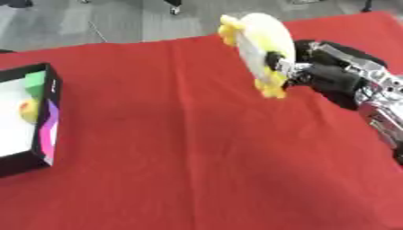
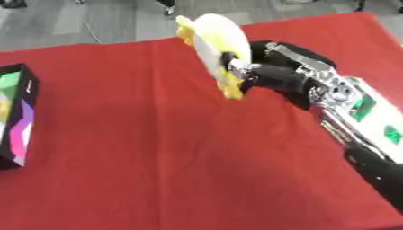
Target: Pick up the objects with one hand, pass them to the other hand, and then place them into the box on the other side of the table.
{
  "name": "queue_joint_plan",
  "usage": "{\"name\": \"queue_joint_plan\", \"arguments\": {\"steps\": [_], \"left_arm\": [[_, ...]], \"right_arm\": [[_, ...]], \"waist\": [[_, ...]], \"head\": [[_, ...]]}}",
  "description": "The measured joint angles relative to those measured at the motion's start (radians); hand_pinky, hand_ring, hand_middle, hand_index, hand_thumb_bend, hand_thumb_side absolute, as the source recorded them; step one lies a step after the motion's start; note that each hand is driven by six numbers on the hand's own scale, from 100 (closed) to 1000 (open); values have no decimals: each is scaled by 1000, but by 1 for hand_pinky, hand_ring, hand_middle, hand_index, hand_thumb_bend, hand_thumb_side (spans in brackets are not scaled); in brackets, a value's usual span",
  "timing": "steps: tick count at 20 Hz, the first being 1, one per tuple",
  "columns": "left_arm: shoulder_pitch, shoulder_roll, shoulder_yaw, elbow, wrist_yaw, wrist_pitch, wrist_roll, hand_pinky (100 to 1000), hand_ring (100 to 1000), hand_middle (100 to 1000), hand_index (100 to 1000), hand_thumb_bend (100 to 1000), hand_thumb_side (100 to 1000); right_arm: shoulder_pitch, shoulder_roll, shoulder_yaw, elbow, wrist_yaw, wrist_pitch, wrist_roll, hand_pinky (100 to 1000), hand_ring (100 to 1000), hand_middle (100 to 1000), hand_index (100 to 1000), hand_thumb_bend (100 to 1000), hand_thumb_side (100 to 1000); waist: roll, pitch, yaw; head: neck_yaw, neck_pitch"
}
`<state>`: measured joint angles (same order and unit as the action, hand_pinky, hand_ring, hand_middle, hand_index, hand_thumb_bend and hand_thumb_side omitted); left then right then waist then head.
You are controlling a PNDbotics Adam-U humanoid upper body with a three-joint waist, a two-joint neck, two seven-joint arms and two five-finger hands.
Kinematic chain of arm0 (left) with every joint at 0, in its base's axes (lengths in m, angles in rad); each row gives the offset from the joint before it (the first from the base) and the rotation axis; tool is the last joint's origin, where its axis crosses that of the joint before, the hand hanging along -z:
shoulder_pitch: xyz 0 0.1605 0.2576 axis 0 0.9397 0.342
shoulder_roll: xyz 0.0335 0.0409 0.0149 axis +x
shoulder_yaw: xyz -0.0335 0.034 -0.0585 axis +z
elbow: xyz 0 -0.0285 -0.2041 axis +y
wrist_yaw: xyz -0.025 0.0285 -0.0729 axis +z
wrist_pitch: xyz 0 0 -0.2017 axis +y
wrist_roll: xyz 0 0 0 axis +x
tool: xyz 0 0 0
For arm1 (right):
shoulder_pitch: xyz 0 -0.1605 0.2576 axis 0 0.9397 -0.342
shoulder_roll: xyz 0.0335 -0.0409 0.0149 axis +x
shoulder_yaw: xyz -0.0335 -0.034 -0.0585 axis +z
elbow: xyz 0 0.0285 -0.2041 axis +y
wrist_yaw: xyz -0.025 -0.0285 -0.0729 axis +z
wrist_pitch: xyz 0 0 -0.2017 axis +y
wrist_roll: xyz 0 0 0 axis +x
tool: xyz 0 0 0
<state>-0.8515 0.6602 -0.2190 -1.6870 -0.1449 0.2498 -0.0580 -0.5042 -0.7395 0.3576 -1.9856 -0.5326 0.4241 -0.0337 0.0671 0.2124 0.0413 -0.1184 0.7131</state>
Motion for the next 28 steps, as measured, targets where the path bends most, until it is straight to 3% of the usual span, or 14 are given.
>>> {"name": "queue_joint_plan", "arguments": {"steps": [6,13,18,21,28], "left_arm": [[-41,-1,-38,23,-17,0,-83,800,820,682,733,100,500],[-67,-12,-78,50,-11,6,-154,800,819,680,734,100,541],[-89,-20,-119,67,-4,21,-241,806,826,700,783,100,602],[-101,-29,-150,69,-8,37,-335,810,832,714,809,100,686],[-130,-49,-198,14,-16,66,-518,817,843,739,815,100,737]], "right_arm": [[-18,16,40,0,81,-61,47,494,579,362,527,100,291],[-33,25,80,0,106,-116,81,495,578,363,528,100,286],[-43,34,103,0,117,-126,93,497,577,364,528,100,278],[-50,40,113,0,124,-127,99,497,576,363,528,100,277],[-53,46,127,0,138,-122,109,497,575,363,527,100,275]], "waist": [[0,0,1],[0,0,3],[0,0,7],[0,0,8],[0,0,13]], "head": [[0,6],[0,6],[-6,6],[-9,6],[-17,6]]}}
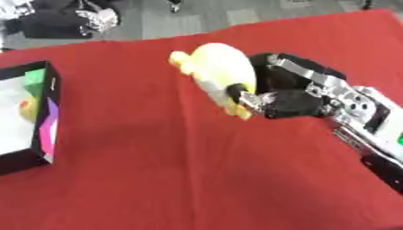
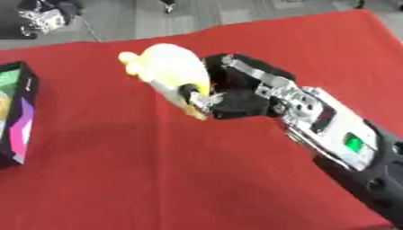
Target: Pick up the objects with one hand, pass them to the other hand, and then place them into the box on the other side of the table.
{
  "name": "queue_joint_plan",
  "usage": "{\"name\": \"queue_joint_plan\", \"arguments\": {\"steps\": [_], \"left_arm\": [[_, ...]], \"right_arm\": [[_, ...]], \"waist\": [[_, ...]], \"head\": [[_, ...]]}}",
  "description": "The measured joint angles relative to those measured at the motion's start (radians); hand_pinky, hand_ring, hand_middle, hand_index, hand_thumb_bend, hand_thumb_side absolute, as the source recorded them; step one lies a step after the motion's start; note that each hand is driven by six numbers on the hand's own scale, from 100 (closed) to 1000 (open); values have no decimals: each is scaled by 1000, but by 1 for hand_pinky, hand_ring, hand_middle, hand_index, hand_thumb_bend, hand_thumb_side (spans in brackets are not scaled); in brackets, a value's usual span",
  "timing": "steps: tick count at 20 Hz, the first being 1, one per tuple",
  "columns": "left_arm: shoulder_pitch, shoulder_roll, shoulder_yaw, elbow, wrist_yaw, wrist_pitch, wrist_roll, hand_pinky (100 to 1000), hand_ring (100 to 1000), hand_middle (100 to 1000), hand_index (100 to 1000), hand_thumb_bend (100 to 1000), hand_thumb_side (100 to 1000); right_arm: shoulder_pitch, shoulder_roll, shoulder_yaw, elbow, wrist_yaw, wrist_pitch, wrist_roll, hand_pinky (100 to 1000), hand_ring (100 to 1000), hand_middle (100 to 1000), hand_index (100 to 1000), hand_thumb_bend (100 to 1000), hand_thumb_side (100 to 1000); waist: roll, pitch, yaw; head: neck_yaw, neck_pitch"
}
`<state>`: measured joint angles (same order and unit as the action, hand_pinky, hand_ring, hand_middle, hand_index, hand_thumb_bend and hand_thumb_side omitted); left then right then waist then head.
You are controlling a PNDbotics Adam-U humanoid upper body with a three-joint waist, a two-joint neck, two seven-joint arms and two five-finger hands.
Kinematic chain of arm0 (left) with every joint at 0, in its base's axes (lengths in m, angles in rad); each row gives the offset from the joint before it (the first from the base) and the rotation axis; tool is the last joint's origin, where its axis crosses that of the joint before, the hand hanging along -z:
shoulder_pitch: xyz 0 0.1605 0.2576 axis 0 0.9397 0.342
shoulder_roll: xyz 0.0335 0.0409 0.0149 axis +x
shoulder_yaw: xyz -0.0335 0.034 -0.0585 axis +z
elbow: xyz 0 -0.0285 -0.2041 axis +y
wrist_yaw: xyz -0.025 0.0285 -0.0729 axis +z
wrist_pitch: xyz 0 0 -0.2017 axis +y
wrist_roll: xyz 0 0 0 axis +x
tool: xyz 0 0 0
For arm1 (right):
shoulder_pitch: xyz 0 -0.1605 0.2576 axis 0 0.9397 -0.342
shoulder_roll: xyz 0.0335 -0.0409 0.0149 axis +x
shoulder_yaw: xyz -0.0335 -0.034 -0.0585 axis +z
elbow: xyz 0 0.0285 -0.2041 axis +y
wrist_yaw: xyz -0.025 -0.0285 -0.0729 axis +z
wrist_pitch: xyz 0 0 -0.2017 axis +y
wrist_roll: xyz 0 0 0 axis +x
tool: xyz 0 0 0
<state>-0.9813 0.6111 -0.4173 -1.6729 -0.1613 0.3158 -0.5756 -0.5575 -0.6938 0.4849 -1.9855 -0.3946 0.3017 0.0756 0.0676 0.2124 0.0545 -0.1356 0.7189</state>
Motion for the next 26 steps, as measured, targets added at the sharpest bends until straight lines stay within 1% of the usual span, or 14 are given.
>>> {"name": "queue_joint_plan", "arguments": {"steps": [6,9,12,14,15,16,17,19,20,23,26], "left_arm": [[-17,-38,-31,-28,-21,37,-46,820,847,745,811,100,747],[-17,-64,-42,-30,-42,57,-50,829,856,759,815,100,742],[-17,-88,-49,-29,-61,70,-51,844,869,767,828,100,766],[-14,-99,-52,-24,-68,75,-57,853,877,766,829,100,902],[-12,-103,-54,-22,-69,77,-63,854,878,766,829,100,923],[-11,-104,-54,-19,-69,79,-70,857,882,767,829,100,977],[-10,-105,-54,-16,-68,80,-79,859,884,767,828,157,1000],[-7,-108,-54,-11,-60,78,-98,861,885,768,827,278,1000],[-6,-110,-54,-11,-54,74,-108,861,885,767,827,311,1000],[-4,-111,-54,-12,-33,51,-139,862,885,768,823,355,1000],[-3,-111,-54,-18,-20,19,-170,861,886,769,823,349,1000]], "right_arm": [[-7,5,11,0,13,-6,8,502,577,364,528,100,269],[-12,12,17,0,18,-9,12,503,576,364,528,100,272],[-15,16,23,0,20,-6,18,503,576,364,528,100,273],[-15,20,27,0,22,-4,20,503,575,364,527,100,273],[-15,20,28,0,24,-2,22,503,575,364,527,100,274],[-15,20,29,0,27,-2,23,503,575,364,527,100,274],[-15,21,29,0,29,-1,24,503,575,364,527,100,275],[-15,21,29,0,30,1,26,503,575,364,527,100,276],[-15,21,29,0,31,2,27,503,575,364,527,100,277],[-13,21,30,0,34,-3,31,503,574,364,527,100,279],[-4,20,30,0,37,-12,36,503,574,363,526,100,280]], "waist": [[0,0,9],[1,0,18],[2,0,22],[2,0,23],[2,0,25],[2,0,25],[2,0,25],[2,0,25],[2,0,25],[2,0,24],[2,0,23]], "head": [[-1,0],[-8,0],[-17,1],[-19,1],[-21,1],[-22,1],[-24,1],[-26,1],[-27,1],[-29,1],[-32,1]]}}
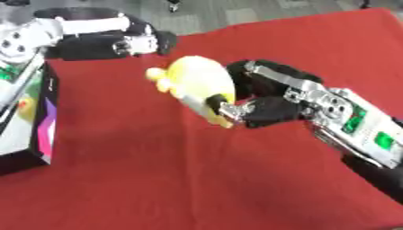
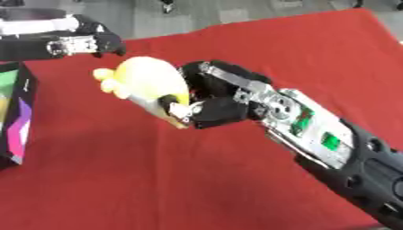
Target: Pick up the objects with one hand, pass them to the other hand, and then place them into the box on the other side of the table.
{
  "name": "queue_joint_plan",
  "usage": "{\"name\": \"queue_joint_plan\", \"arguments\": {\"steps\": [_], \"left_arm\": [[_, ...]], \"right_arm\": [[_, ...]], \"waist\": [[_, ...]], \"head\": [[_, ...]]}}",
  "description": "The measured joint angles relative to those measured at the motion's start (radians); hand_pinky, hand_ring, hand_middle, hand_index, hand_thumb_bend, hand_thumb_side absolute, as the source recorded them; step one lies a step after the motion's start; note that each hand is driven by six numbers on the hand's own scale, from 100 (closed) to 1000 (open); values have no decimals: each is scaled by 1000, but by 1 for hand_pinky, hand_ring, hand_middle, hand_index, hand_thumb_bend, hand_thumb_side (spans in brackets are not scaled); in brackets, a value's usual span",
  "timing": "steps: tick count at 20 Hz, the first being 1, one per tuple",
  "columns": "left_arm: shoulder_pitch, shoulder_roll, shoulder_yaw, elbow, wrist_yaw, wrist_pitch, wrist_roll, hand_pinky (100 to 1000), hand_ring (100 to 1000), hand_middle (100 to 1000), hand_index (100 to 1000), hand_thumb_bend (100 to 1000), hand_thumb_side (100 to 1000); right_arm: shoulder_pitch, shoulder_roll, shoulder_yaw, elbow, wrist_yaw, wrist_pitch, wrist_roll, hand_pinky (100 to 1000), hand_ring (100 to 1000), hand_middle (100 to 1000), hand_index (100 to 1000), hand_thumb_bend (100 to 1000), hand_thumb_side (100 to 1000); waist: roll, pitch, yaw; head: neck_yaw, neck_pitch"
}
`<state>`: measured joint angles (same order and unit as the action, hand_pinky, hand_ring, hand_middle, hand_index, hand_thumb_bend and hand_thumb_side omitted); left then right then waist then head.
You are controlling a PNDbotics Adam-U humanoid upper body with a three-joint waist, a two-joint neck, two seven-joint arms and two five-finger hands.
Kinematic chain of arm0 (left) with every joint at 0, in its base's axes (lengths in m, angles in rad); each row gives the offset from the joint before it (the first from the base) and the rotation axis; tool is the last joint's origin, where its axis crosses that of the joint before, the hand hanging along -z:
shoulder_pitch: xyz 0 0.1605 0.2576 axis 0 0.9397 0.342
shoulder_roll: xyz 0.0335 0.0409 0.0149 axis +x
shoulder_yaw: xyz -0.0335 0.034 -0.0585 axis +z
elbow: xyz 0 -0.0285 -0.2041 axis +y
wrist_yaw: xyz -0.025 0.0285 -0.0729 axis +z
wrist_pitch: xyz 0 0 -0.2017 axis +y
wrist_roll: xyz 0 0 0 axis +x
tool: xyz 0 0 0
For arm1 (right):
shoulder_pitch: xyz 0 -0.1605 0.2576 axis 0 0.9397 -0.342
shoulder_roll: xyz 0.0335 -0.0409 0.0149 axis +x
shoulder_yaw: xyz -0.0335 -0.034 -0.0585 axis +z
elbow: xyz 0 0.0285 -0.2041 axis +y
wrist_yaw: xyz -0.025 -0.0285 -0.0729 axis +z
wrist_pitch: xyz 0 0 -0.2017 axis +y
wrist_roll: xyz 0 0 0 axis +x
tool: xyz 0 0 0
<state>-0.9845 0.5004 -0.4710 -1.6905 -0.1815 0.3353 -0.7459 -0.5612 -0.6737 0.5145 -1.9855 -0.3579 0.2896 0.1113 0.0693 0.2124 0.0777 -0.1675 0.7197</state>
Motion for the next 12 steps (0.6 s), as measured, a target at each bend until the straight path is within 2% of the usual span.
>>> {"name": "queue_joint_plan", "arguments": {"steps": [4,9,11,12], "left_arm": [[0,0,2,-1,4,-24,-24,859,883,766,820,314,1000],[0,0,3,4,14,-16,-26,859,883,765,816,250,1000],[0,0,2,10,14,-7,-25,859,883,766,815,206,1000],[0,0,2,13,14,-4,-23,859,883,766,813,156,1000]], "right_arm": [[8,-1,0,0,2,-9,3,492,567,357,520,100,257],[8,-1,11,0,21,-16,9,490,565,355,518,100,230],[7,-1,18,0,31,-19,16,489,565,355,517,100,230],[6,-1,21,0,35,-20,19,489,565,354,517,100,229]], "waist": [[0,0,-1],[0,0,-3],[0,0,-3],[0,0,-4]], "head": [[-3,0],[-3,0],[-3,4],[-3,7]]}}
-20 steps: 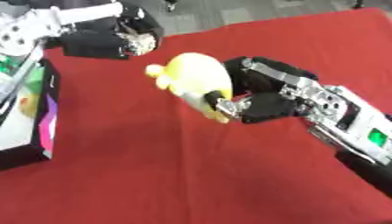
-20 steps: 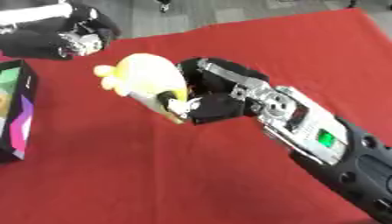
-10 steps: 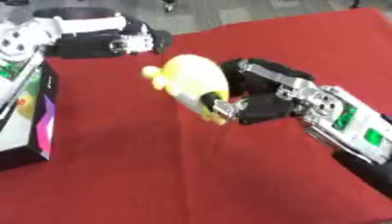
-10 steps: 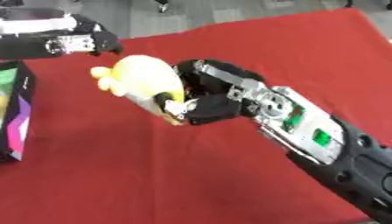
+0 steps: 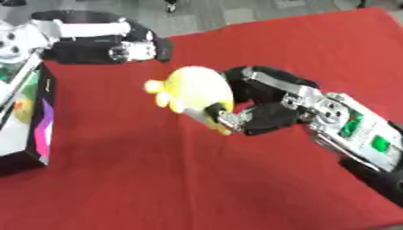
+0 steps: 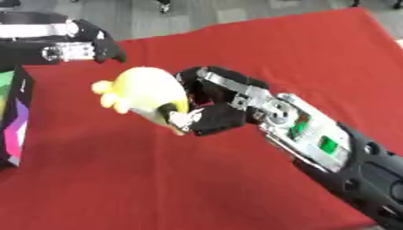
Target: Pick up the objects with one hand, pass them to the other hand, and then place them into the box on the other side of the table.
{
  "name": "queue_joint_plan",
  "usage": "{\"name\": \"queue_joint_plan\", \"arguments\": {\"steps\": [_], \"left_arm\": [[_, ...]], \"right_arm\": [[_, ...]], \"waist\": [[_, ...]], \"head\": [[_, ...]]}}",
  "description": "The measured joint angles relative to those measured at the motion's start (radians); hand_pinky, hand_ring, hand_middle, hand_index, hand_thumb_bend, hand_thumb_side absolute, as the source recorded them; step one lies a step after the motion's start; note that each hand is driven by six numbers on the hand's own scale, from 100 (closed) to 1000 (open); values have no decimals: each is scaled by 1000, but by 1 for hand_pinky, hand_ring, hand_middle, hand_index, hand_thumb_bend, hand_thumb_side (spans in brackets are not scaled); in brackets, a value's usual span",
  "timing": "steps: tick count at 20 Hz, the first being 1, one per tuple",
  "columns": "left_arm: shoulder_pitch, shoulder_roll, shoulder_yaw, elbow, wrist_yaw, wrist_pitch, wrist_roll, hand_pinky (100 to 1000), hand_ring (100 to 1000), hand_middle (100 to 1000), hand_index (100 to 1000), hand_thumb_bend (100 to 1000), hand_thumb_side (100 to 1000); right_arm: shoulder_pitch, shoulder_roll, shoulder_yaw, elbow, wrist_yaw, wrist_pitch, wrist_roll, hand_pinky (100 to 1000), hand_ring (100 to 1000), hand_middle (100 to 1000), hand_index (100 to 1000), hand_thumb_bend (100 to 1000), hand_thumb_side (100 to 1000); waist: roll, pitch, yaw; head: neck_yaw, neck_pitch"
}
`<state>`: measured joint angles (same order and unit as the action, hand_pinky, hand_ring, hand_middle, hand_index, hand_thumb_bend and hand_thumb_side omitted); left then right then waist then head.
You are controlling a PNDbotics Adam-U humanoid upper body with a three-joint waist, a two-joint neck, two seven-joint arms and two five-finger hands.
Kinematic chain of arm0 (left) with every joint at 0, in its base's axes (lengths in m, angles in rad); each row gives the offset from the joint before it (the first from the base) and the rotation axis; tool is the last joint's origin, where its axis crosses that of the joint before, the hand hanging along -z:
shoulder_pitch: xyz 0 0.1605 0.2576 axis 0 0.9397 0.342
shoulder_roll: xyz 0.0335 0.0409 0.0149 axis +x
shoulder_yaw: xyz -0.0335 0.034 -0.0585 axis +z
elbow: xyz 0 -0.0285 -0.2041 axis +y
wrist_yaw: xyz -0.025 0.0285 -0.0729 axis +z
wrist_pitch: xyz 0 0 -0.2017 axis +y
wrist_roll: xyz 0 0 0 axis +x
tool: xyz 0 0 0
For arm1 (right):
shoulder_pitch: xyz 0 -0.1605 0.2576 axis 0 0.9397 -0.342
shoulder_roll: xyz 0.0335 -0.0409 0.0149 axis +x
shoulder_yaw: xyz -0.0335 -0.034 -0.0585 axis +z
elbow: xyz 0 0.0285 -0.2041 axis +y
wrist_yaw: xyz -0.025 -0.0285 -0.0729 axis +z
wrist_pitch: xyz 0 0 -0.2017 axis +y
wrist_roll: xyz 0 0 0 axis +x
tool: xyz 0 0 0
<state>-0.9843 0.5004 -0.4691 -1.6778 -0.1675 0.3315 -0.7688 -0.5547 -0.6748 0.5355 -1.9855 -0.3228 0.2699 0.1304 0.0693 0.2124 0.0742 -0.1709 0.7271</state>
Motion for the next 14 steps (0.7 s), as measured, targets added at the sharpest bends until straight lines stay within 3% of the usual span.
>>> {"name": "queue_joint_plan", "arguments": {"steps": [1,5,6,8,14], "left_arm": [[0,0,0,1,0,4,2,858,882,765,811,108,1000],[0,0,0,11,0,30,24,852,877,762,807,100,1000],[0,0,-1,12,-4,35,31,849,875,763,807,100,937],[-1,-1,-6,12,-27,39,46,847,874,762,807,100,907],[-5,-20,-30,18,-99,23,67,854,880,777,826,100,879]], "right_arm": [[0,0,3,0,2,0,3,489,564,354,517,100,228],[-8,0,9,0,6,-2,13,487,564,354,516,100,228],[-9,0,9,0,6,-2,15,488,564,352,515,100,222],[-10,0,9,0,8,5,12,487,564,350,512,100,222],[-29,3,9,0,35,108,-87,490,563,349,510,100,213]], "waist": [[0,0,0],[0,0,-4],[0,0,-4],[0,0,-5],[0,0,-5]], "head": [[0,1],[0,1],[0,1],[0,1],[0,3]]}}
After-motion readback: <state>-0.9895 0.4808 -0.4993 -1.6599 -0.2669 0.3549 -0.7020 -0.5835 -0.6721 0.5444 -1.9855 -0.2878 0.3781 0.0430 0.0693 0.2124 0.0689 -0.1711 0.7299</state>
